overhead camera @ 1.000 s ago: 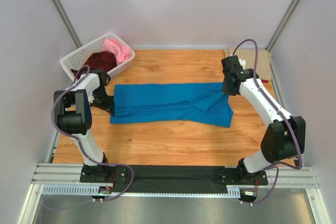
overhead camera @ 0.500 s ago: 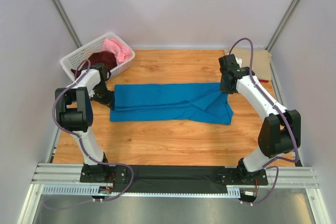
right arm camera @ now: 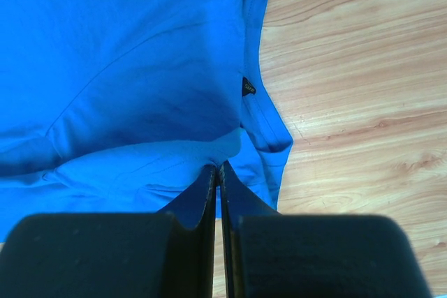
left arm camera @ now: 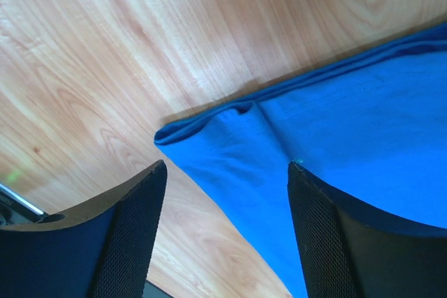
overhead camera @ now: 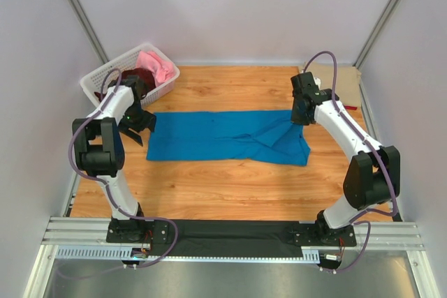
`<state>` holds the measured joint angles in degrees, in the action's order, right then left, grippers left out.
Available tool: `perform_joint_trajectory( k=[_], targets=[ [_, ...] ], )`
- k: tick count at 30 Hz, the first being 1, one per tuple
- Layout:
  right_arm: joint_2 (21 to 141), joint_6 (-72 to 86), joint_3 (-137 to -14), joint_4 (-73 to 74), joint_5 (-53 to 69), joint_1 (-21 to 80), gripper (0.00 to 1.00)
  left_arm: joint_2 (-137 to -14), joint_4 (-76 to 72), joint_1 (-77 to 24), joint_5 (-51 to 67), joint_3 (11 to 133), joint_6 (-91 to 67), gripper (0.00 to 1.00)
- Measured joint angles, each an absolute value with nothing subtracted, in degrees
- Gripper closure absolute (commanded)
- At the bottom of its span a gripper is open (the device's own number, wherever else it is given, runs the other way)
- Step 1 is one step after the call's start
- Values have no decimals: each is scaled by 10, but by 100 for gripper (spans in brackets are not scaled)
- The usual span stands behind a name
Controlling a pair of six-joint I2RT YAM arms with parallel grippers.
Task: Fold and stack the t-shirts
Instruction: Fold the tshirt
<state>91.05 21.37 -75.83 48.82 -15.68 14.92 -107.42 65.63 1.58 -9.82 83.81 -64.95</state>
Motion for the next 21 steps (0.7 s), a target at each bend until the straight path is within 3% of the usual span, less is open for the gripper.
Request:
perform_joint_trajectory(
  k=[13,16,17,21],
  targets=[
    [980,213,-819,487,-158,149,95,-981,550,6,-76,724,-565,23],
    [1014,209,-841,486,-178,149,84,-985,534,5,-78,716,-551,23],
    [1027,207,-849,486,-184,149,74,-987,529,5,-79,713,-547,23],
    [1063,200,-881,490,-189,149,57,-991,525,4,-88,699,-534,23]
  ],
)
